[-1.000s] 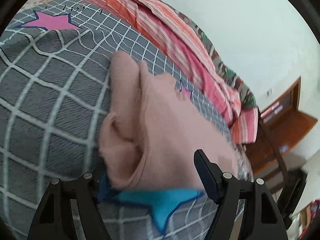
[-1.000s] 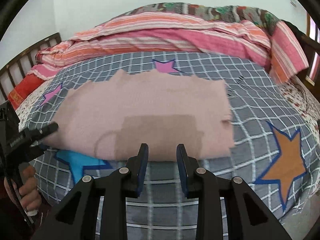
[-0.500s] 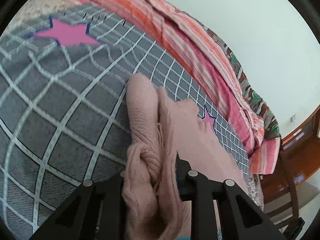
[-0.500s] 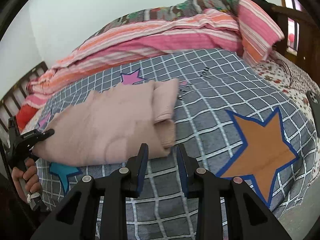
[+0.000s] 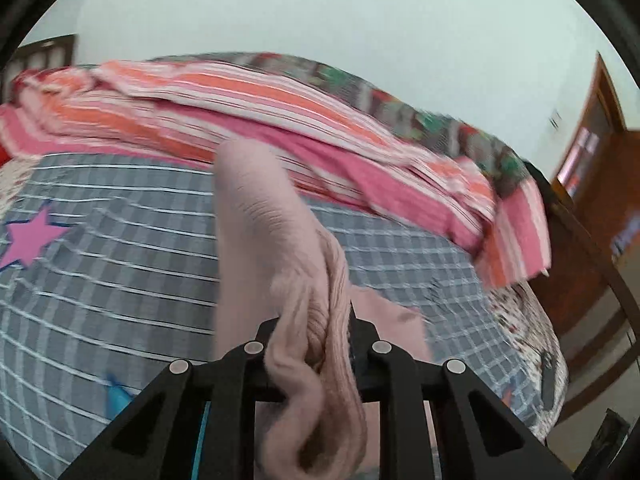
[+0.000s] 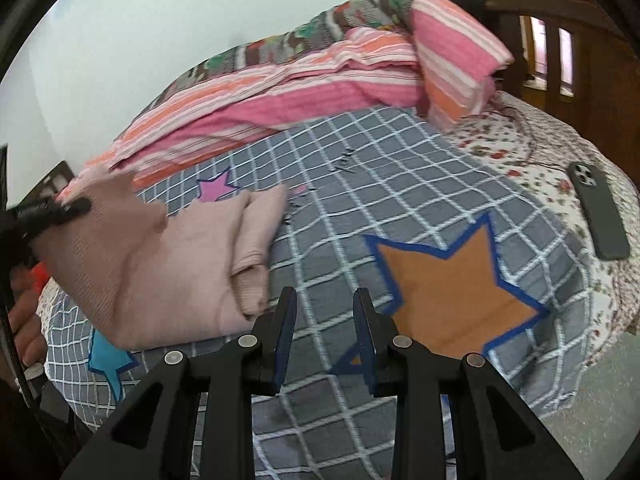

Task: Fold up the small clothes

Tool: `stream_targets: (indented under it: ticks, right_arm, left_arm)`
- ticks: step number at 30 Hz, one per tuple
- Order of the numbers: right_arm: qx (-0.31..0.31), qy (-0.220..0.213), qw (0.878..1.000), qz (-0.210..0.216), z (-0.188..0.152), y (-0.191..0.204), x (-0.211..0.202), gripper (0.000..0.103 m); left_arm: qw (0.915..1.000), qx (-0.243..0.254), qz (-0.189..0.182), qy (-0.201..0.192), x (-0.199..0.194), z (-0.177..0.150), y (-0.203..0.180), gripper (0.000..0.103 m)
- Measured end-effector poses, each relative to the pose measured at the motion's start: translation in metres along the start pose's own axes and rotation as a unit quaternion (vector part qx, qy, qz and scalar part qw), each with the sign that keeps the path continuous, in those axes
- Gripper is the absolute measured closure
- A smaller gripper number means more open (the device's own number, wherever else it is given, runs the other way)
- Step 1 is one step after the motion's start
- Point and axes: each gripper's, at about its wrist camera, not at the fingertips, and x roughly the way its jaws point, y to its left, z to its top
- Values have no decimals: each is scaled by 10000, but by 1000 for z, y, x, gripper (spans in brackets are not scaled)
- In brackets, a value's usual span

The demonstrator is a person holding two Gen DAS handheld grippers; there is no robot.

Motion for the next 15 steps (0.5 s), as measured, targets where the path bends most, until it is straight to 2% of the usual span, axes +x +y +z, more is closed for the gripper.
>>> stream_targets:
  ticks: [3,7,8,9,10,11,12,15]
  right_arm:
    - [93,14,9999,-137,-3,-12,-5,74]
    - [121,88,9995,-269,-10,-21,-9,74]
    - [105,100,9995,-289,-11,-22,-10,74]
    - [76,107,9995,-304,-11,-22,-11,74]
    - [42,107,9995,-296,-11,-21,-11,74]
    - [13,108,9996,-274,-9,-20,-10,74]
    - [-12,111,9997,-230,-7,-17,-9,74]
    - [-76,109,9998,117,7,-2,-5,71]
  left_arm:
    - [9986,366,-202,324,31,-23,-42,85]
    - [9893,660,-473,1213,82,-71,-72,81]
    - [9882,752,-629,1173,84,-77,-74,79]
    - [9876,800,-763,1112,79,-79,-75,67]
    - [9821,828,-1197,1193,74,-75,-74,48]
    - [9760,799,-1538,1319,72,-70,-72,43]
    - [9684,720,-1877,1475,68,-64,-67,42]
    - [9632,547,-2229,1397,48,-47,-46,42]
